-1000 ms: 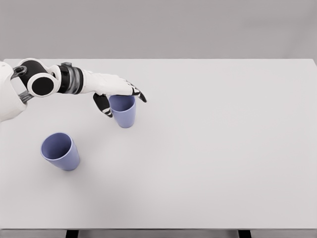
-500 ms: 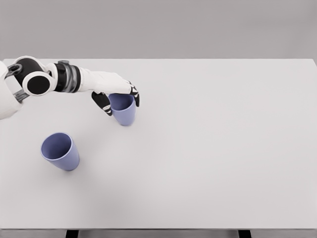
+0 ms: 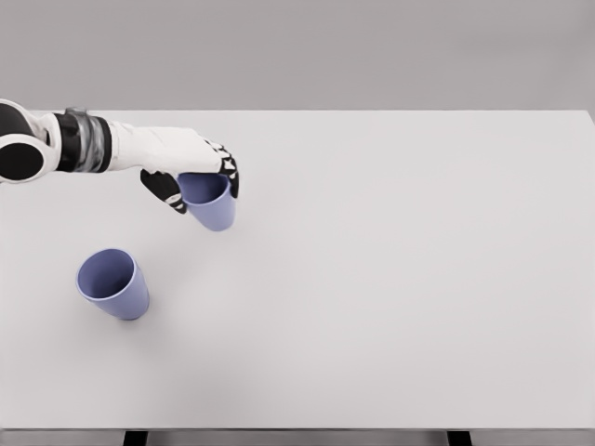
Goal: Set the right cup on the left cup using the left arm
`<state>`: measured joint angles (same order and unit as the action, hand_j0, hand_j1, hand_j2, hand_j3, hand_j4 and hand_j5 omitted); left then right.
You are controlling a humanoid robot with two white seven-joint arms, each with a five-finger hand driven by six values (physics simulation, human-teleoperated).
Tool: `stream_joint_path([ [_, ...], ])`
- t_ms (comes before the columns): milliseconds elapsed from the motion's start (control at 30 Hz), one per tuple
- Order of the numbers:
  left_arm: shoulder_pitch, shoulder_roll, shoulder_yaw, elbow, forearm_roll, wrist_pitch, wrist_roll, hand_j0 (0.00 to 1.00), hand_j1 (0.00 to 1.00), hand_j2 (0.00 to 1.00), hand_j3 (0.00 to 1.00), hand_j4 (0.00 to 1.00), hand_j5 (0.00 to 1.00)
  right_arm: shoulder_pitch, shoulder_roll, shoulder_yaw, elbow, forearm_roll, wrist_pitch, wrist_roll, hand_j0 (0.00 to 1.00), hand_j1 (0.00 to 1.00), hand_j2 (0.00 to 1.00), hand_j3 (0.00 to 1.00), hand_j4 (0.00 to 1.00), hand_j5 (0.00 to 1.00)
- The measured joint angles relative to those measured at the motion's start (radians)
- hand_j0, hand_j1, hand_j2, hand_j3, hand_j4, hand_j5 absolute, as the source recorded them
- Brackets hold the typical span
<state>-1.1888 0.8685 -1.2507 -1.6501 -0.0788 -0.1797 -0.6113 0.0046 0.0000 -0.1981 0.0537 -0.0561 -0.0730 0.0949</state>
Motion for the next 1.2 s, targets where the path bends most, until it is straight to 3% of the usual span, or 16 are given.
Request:
stream_joint_path([
  [500,-0.002,0.12,0.048,-0.089,0.018,-0.034,0.0,0.61,0.61,0.61,0.61,0.61,0.61,0.0,0.0,0.0,0.0,0.0,0.0,0.0,1.0,1.0,1.0,1.0,1.0,1.0],
  [1200,-0.003,0.233,0.131,-0.1,0.013,-0.409,0.0,0.59,0.59,0.59,0.59,0.59,0.59,0.0,0.0,0.0,0.0,0.0,0.0,0.0,1.0,1.0,1.0,1.0,1.0,1.0],
])
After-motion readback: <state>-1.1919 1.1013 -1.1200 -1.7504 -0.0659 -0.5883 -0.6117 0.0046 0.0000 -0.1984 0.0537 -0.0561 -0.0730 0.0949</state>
